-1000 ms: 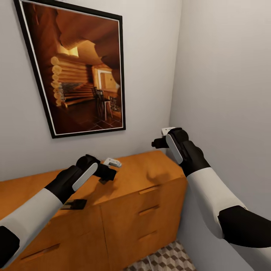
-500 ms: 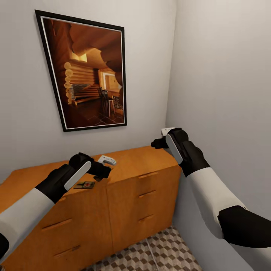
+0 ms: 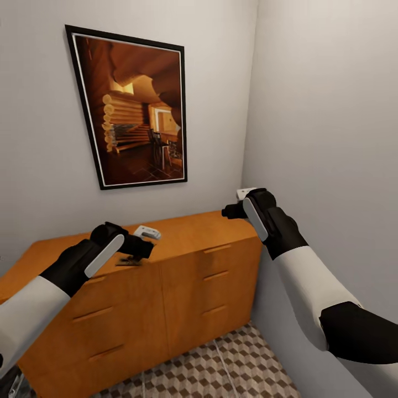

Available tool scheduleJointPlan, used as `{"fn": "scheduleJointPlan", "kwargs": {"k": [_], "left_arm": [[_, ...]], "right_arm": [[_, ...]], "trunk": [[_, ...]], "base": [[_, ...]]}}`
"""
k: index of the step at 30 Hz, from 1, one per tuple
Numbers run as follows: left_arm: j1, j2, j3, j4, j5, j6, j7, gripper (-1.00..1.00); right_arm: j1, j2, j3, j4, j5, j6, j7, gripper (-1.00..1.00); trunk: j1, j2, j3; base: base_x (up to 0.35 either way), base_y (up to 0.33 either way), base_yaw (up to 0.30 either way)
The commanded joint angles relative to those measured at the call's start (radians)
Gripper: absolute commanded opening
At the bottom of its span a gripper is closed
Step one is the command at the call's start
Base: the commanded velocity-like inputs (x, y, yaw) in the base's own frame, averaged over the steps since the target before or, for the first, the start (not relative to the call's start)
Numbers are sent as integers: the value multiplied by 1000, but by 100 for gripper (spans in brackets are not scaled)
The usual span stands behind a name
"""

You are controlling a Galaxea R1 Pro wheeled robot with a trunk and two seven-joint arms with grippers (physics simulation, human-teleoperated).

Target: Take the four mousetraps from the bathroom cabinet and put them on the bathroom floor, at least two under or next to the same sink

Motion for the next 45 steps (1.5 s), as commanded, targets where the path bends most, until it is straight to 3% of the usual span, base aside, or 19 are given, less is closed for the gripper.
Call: {"fn": "scheduleJointPlan", "kwargs": {"k": [1,7,13,17,31,45], "left_arm": [[-1,2,7,-1,-6,2,-2,-100],[-1,8,77,1,-54,2,-2,-100],[-1,8,101,12,-124,2,-2,-100],[-1,9,107,27,-143,2,-2,-100],[-1,29,134,78,-154,2,-2,-100],[-1,23,132,69,-155,2,-2,-100]], "right_arm": [[-1,0,2,0,-11,3,-10,100],[-1,1,2,4,-13,3,-9,100],[-1,5,2,5,-13,3,-10,100],[-1,6,2,5,-13,3,-10,100],[-1,8,3,52,-15,3,-8,100],[-1,14,5,60,-18,3,-3,100]], "trunk": [[0,-1,-1],[0,-1,-1],[0,-1,-1],[0,-1,-1],[0,-1,-1],[0,-1,-1]], "base": [[-17,0,102],[-6,0,206],[-1,0,260],[0,0,271],[0,0,273],[0,0,281]]}}
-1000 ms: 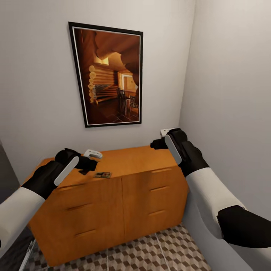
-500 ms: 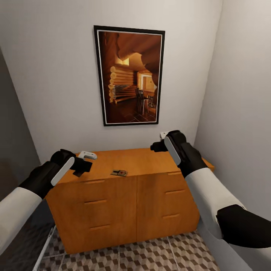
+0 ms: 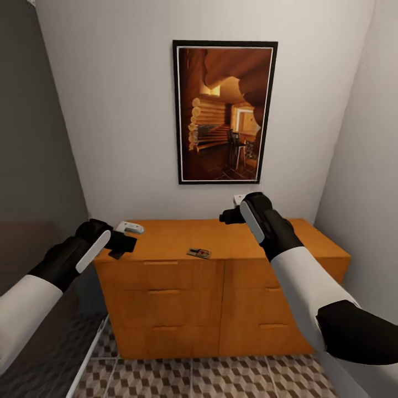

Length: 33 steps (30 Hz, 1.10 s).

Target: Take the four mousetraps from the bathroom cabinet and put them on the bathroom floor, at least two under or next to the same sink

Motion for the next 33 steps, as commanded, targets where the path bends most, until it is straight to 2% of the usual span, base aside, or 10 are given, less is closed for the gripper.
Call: {"fn": "scheduleJointPlan", "kwargs": {"k": [1,12,16,19,21,25,33], "left_arm": [[-1,0,-3,-1,-5,3,-2,-100],[-1,-8,-1,-7,-5,3,-2,-100],[-1,-9,0,-47,-1,3,-2,-100],[-1,-17,1,-111,2,3,-2,-100],[-1,-33,2,-180,3,3,-2,-100],[-1,-53,5,-208,4,3,-2,-100],[-1,-65,4,-218,6,3,-2,-100]], "right_arm": [[-1,0,2,-1,-11,3,-10,100],[-1,4,2,9,-13,3,-9,100],[-1,5,2,30,-11,3,-9,100],[-1,4,2,40,-11,3,-9,100],[-1,3,2,45,-11,3,-9,100],[-1,1,1,48,-11,3,-9,100],[-1,-5,1,57,-5,3,-15,100]], "trunk": [[0,-1,-1],[0,-1,-1],[0,-1,-1],[0,-1,-1],[0,-1,-1],[0,-1,-1],[0,-1,-1]], "base": [[0,0,297],[0,0,299],[0,0,255],[0,0,102],[0,0,39],[0,0,13],[0,0,2]]}}
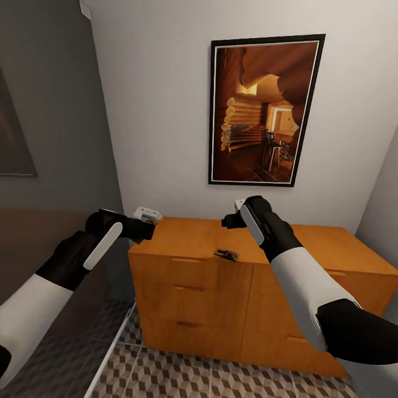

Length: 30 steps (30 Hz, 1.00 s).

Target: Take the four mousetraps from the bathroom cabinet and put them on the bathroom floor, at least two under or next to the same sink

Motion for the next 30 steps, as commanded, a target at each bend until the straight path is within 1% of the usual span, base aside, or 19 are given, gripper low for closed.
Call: {"fn": "scheduleJointPlan", "kwargs": {"k": [1,9,12,20,30], "left_arm": [[-1,-2,-2,-2,-5,3,-2,-100],[-1,-26,-3,-3,-6,3,-2,-100],[-1,-29,-3,-3,-6,3,-2,-100],[-1,-30,-4,-3,-7,3,-1,-100],[-1,-30,-7,-4,-8,3,-2,-100]], "right_arm": [[-1,-1,2,7,-10,3,-10,100],[-1,-2,3,24,-4,3,-11,100],[-1,-1,3,26,-7,3,-12,100],[-1,-3,2,28,-12,3,-8,100],[-1,-4,1,28,-14,3,-6,100]], "trunk": [[0,-1,-1],[0,-1,-1],[0,-1,-1],[0,-1,-1],[0,-1,-1]], "base": [[0,0,0],[0,0,0],[0,0,8],[0,0,91],[0,0,13]]}}
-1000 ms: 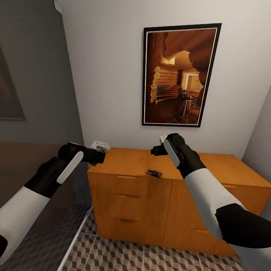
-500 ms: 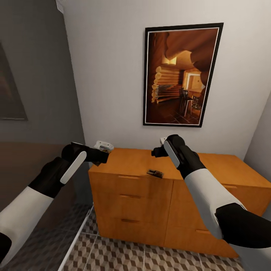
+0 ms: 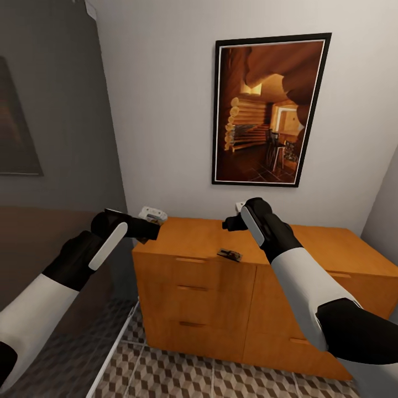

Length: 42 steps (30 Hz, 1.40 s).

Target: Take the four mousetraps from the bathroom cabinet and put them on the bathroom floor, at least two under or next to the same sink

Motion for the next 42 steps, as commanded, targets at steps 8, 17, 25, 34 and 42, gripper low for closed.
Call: {"fn": "scheduleJointPlan", "kwargs": {"k": [8,17,25,34,42], "left_arm": [[-1,-1,-6,0,-6,3,-2,-100],[-1,-2,-6,-1,-5,3,-2,-100],[-1,-2,-6,-1,-3,3,-2,-100],[-1,-2,-6,-2,-3,3,-2,-100],[-1,-2,-6,-1,-3,3,-2,-100]], "right_arm": [[-1,0,2,9,-12,3,-9,100],[-1,0,3,11,-12,3,-9,100],[-1,0,3,12,-11,3,-10,100],[-1,-2,2,12,-10,3,-11,100],[-1,-3,2,12,-9,3,-10,100]], "trunk": [[0,-1,1],[0,-1,2],[0,-1,2],[0,-1,2],[0,-1,2]], "base": [[0,0,174],[0,-100,115],[0,-167,11],[0,-24,1],[34,-169,0]]}}
